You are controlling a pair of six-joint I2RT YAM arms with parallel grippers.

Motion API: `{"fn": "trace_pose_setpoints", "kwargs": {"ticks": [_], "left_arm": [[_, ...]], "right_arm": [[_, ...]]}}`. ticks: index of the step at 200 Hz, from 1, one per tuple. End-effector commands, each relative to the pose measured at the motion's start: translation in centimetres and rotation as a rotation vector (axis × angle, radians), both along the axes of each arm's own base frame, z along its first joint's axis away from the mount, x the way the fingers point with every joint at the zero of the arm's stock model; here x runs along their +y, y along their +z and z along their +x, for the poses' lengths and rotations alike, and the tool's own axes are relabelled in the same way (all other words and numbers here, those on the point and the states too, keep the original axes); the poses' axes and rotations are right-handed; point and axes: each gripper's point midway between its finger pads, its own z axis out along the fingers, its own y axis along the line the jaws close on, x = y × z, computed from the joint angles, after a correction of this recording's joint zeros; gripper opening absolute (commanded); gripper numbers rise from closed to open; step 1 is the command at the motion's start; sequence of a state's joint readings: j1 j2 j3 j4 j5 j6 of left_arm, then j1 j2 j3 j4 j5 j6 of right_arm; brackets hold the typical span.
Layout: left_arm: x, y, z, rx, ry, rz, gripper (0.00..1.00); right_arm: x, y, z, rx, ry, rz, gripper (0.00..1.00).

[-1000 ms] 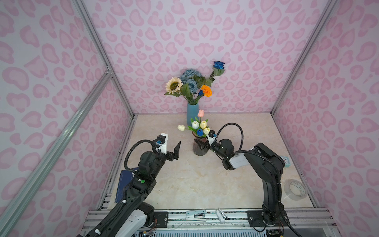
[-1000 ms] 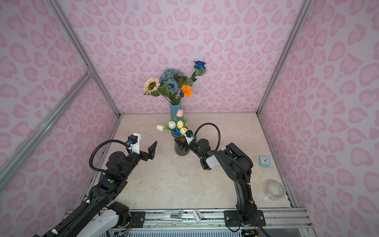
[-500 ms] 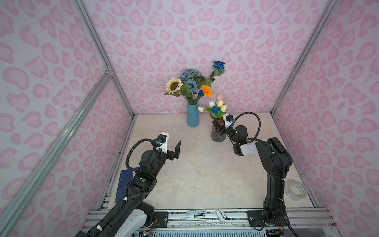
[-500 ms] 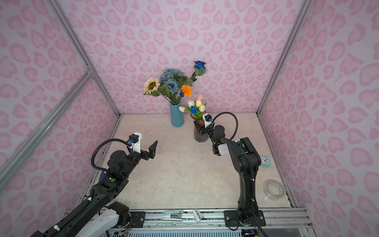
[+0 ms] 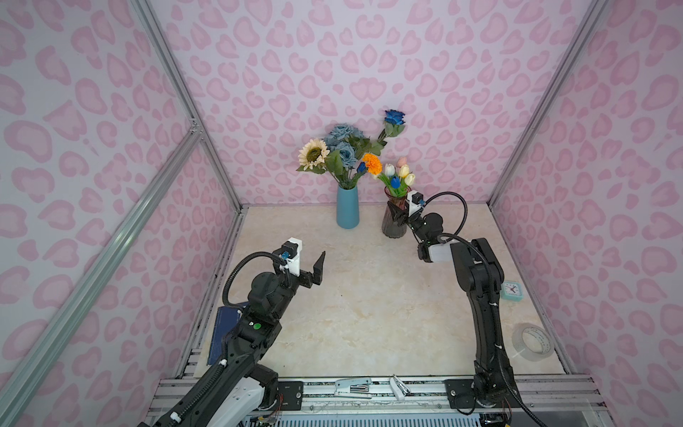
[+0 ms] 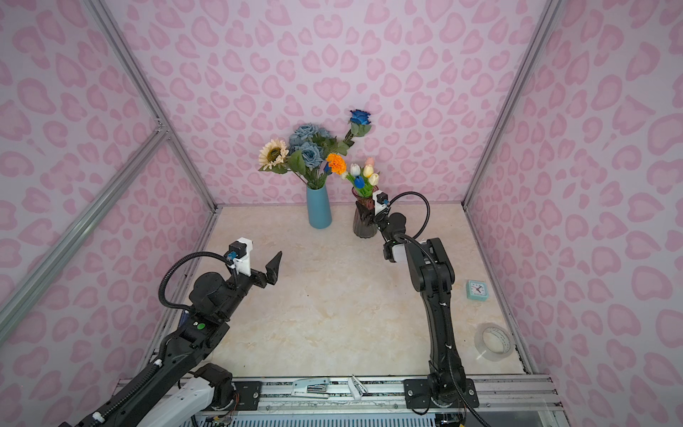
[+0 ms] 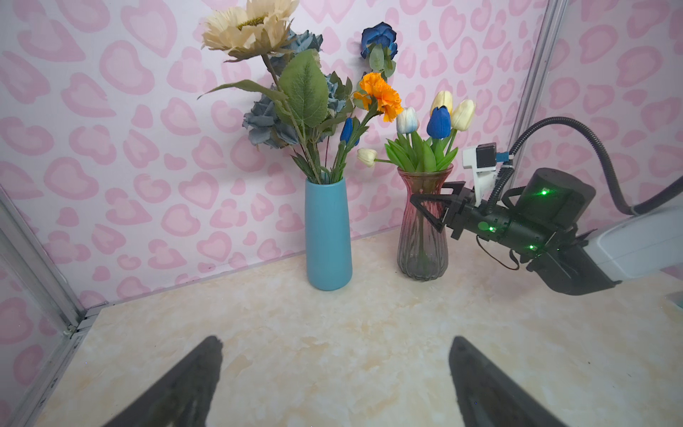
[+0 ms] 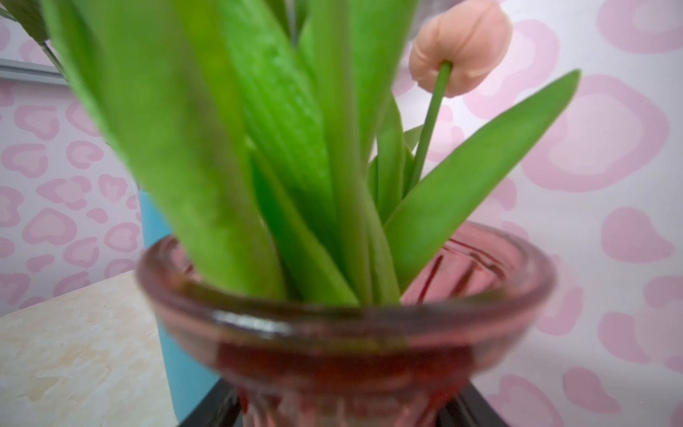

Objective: Arrange the flowers into the vase
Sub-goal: 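Slide the pink vase with the right gripper toward the teal vase, then open the right gripper and release the pink vase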

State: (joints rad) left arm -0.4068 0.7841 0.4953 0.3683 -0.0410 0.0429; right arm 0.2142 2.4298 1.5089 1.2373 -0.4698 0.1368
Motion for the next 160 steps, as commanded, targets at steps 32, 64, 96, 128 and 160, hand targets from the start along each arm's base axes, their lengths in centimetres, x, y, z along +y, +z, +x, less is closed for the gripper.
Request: {"fn": "trace_pose_setpoints", "kwargs": {"ticks": [32, 64, 96, 128, 160], "left_arm": [[0.4, 1.5, 0.0, -0.049, 0.021, -0.003, 0.97], [0.3, 1.4, 0.2, -0.049, 0.022, -0.003, 0.97], [0.0, 1.5, 0.4, -0.05, 0.01, -0.004, 0.97], [-0.2, 1.6, 0.7, -0.05, 0.002, 0.0, 0.97], [-0.2, 1.5, 0.8, -0.049, 0.006, 0.006, 0.97]], "right_arm": [[-1.1, 1.2, 1.1, -0.111, -0.046, 0.039, 0.56], [-1.6, 1.0, 0.5, -0.128, -0.088, 0.027, 0.73], [-1.4, 1.4, -0.4, -0.127, -0.075, 0.017, 0.87], [-1.6, -0.1, -0.8, -0.081, -0.094, -0.016, 0.98], [-1.3, 0.2, -2.2, -0.085, -0.089, -0.036, 0.98]]}}
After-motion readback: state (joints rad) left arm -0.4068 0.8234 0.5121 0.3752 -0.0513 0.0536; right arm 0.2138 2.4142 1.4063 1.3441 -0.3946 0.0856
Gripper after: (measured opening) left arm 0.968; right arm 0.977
